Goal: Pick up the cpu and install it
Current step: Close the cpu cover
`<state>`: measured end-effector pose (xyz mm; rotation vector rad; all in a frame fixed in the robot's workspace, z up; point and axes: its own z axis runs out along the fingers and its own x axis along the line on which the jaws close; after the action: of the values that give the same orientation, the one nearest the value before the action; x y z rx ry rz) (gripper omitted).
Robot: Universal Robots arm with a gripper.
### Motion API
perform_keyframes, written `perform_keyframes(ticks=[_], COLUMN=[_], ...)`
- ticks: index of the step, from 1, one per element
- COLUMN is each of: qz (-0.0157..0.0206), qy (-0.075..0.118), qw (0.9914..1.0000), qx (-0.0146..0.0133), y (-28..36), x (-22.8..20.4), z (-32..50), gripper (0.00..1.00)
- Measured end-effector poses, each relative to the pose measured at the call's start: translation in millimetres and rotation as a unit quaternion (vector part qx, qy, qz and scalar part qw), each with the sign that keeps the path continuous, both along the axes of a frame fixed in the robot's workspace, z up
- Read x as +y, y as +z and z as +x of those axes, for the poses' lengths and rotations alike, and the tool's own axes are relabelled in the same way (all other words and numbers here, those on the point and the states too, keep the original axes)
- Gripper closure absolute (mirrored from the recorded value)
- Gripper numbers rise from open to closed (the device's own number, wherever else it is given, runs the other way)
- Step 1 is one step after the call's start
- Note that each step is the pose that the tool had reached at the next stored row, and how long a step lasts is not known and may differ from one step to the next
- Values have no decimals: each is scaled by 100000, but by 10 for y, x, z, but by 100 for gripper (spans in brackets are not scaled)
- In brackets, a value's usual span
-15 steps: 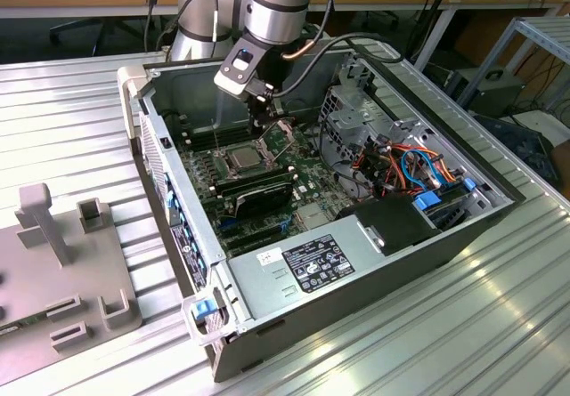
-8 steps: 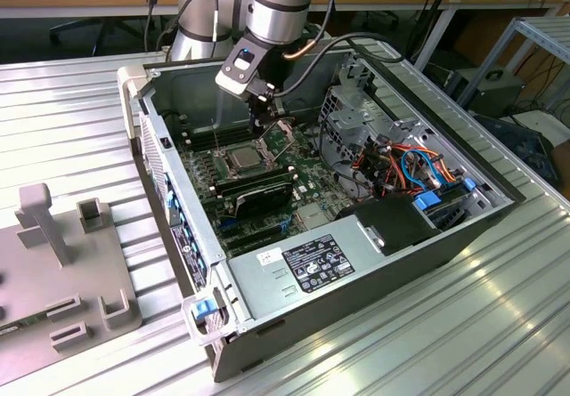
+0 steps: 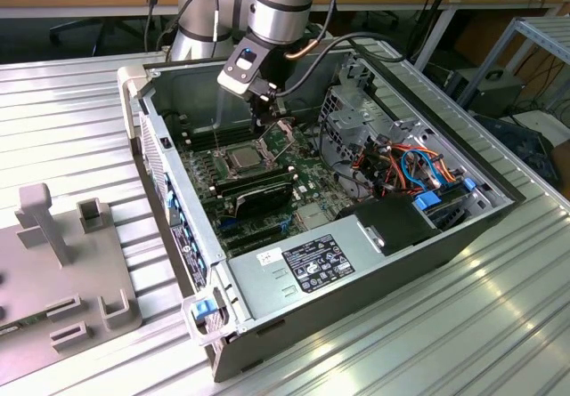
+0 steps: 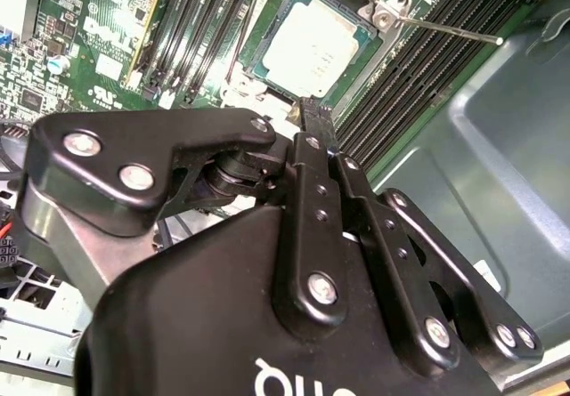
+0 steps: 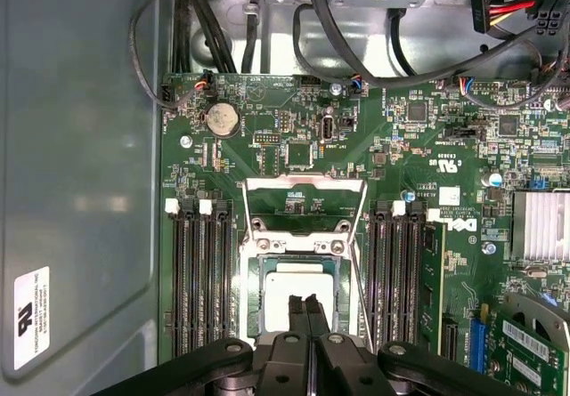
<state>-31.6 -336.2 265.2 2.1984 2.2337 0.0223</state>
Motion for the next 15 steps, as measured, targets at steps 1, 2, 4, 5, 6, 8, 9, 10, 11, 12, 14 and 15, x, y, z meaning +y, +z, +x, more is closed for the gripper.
perform_keyframes(ticks=[1,2,4,5,6,8,9,10,11,12,14,15], qz=[1,1,2,-1,-1,-2,-1,0,-1,-2,1,2], qy=[3,13,4,5,3,3,5,-2,-5,4,0,9], qw=[100000,100000,100000,100000,100000,100000,100000,100000,100000,100000,100000,100000], qx=[1,-2,0,-1,0,0,-1,-2,-3,0,-2,-1], y=[0,0,0,0,0,0,0,0,0,0,0,0], x=[0,0,0,0,0,0,0,0,0,0,0,0], z=[1,6,19,26,39,59,62,62,62,63,64,66], gripper=[89,89,89,89,89,89,89,89,89,89,89,89])
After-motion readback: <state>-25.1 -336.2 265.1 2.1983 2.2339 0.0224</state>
